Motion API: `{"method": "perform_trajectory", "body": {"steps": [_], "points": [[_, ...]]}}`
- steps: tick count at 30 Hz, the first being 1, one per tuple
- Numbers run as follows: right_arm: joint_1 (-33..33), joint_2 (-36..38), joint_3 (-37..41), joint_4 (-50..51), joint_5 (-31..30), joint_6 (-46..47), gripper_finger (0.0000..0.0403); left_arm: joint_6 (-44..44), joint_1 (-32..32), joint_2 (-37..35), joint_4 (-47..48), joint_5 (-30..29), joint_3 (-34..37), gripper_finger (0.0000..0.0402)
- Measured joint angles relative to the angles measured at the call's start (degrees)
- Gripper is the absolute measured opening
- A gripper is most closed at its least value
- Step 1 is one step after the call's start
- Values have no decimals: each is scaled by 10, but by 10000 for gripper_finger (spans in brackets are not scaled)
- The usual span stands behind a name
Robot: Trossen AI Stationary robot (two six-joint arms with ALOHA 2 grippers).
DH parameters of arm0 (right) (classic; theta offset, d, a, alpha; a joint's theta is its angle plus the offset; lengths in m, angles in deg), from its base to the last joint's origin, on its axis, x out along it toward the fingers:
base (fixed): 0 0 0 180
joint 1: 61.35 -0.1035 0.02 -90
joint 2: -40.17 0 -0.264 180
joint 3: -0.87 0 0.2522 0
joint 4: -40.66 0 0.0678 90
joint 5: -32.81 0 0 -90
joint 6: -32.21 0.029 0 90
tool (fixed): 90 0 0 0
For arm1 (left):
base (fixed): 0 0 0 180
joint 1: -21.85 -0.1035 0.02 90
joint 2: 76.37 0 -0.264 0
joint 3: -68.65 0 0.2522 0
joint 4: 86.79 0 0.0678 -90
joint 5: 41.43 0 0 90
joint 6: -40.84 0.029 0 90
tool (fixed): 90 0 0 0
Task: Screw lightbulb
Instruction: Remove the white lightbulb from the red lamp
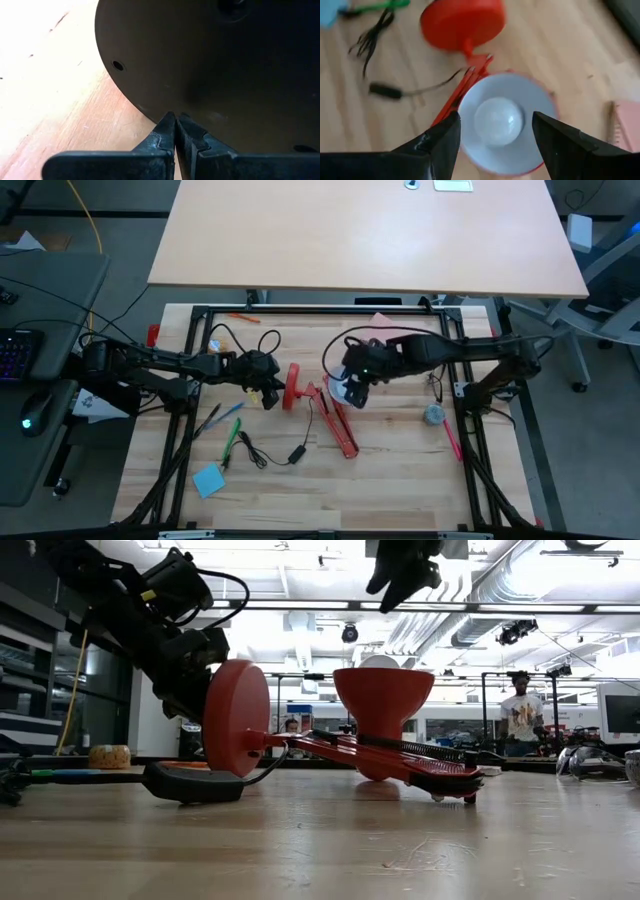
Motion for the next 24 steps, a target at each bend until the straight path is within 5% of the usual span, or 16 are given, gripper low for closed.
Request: {"method": "perform_trajectory", "body": {"steps": [17, 24], "points": [[5, -16, 0, -5, 2, 6, 240, 0, 0, 0, -2, 0, 0, 0], [12, -26, 0, 8, -6, 11, 323, 0, 0, 0, -2, 0, 0, 0]]}}
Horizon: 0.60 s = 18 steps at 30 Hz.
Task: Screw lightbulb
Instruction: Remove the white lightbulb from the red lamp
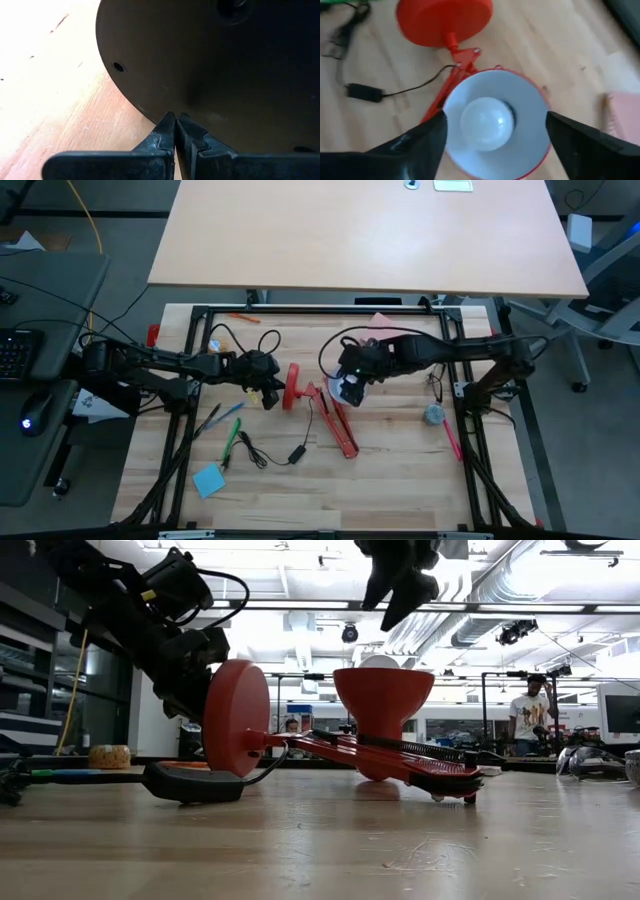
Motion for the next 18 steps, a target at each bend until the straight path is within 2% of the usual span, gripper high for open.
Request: {"method": "perform_trajectory", "body": {"steps": [4, 7, 11, 18], "points": [[-5, -7, 0, -9, -30, -26, 355, 9, 0, 0, 0, 0, 0, 0], [-7, -10, 0, -9, -38, -6, 359, 9, 0, 0, 1, 0, 0, 0], [-17, -29, 0, -10, -83, -22, 359, 10, 0, 0, 1, 0, 0, 0], [-24, -75, 0, -6, -26, -60, 359, 10, -1, 0, 1, 0, 0, 0]]}}
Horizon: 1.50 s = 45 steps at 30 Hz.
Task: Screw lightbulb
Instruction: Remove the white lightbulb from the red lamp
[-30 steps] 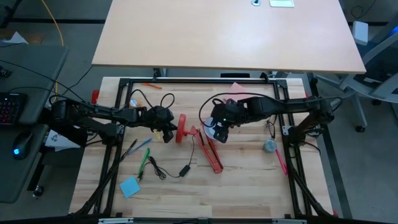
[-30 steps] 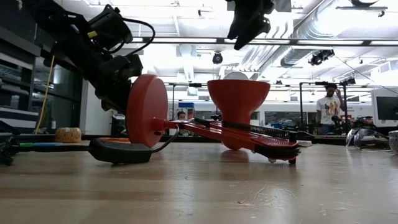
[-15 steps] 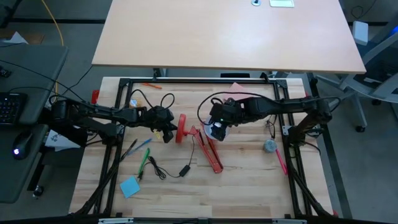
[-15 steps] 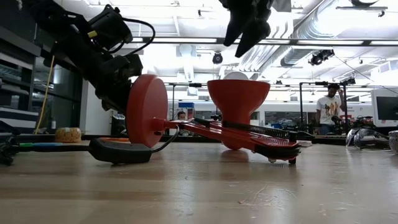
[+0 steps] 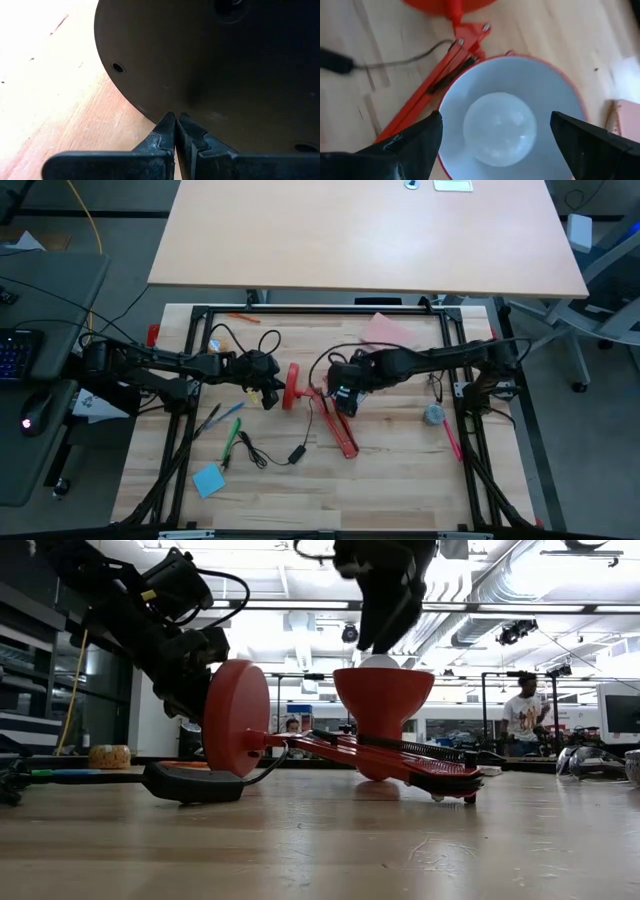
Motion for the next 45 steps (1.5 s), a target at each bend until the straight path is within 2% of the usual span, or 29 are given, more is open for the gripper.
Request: {"method": "perform_trajectory", "body": {"steps": [4, 9, 14, 24, 29, 32, 39, 45], "points": [[-7, -11, 1, 8, 5, -9, 359, 1, 0, 0, 0, 0, 0, 0], [-10, -14, 1, 23, -46, -6, 359, 14, 0, 0, 0, 0, 0, 0], [-2, -19, 0, 30, -5, -9, 359, 15, 0, 0, -1, 0, 0, 0], [-2, -53, 0, 31, -7, -20, 354, 14, 0, 0, -4, 0, 0, 0], [-3, -48, 0, 40, -16, -15, 324, 14, 0, 0, -4, 0, 0, 0], [-2, -48, 0, 65, -29, -16, 291, 14, 0, 0, -4, 0, 0, 0], [-2, -31, 0, 56, -39, -19, 216, 14, 0, 0, -4, -4, 0, 0], [-1, -10, 0, 55, -47, -18, 204, 14, 0, 0, -4, -5, 0, 0]]}}
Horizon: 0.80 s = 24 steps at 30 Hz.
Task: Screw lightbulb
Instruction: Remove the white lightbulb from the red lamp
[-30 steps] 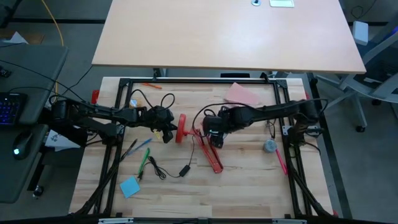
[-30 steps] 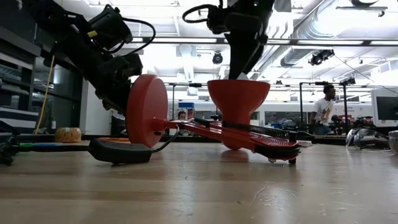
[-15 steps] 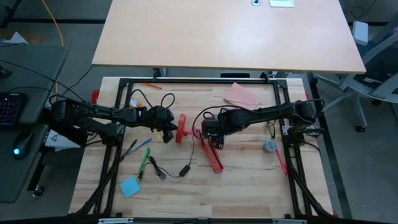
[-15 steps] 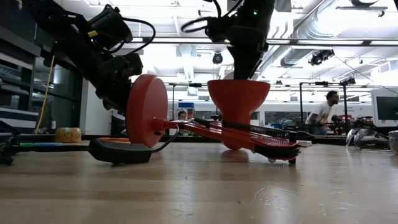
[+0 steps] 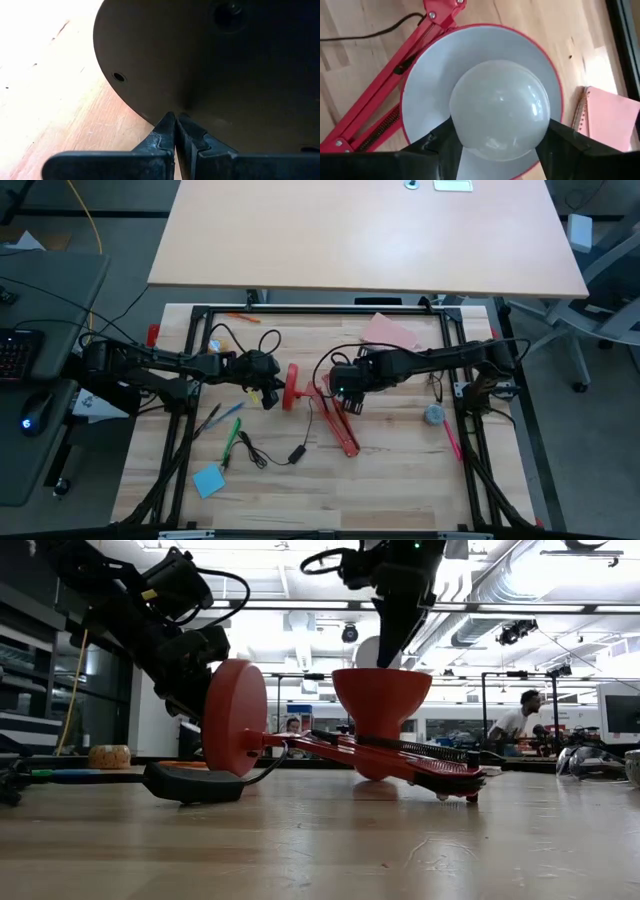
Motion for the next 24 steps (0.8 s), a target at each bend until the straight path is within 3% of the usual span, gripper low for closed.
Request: {"method": "perform_trajectory", "body": {"steps": [7, 12, 19, 24], "points": [[0, 37, 0, 18, -3, -1, 203, -1, 0, -1, 1, 0, -1, 0], [0, 99, 0, 43, -52, 36, 202, 4, -19, -47, 55, 1, -22, 0], [12, 190, 0, 98, -120, 104, 202, 16, -61, -177, 192, 10, -73, 0], [11, 250, 0, 108, -122, 126, 202, -59, -41, -314, 110, 51, -40, 0]]}}
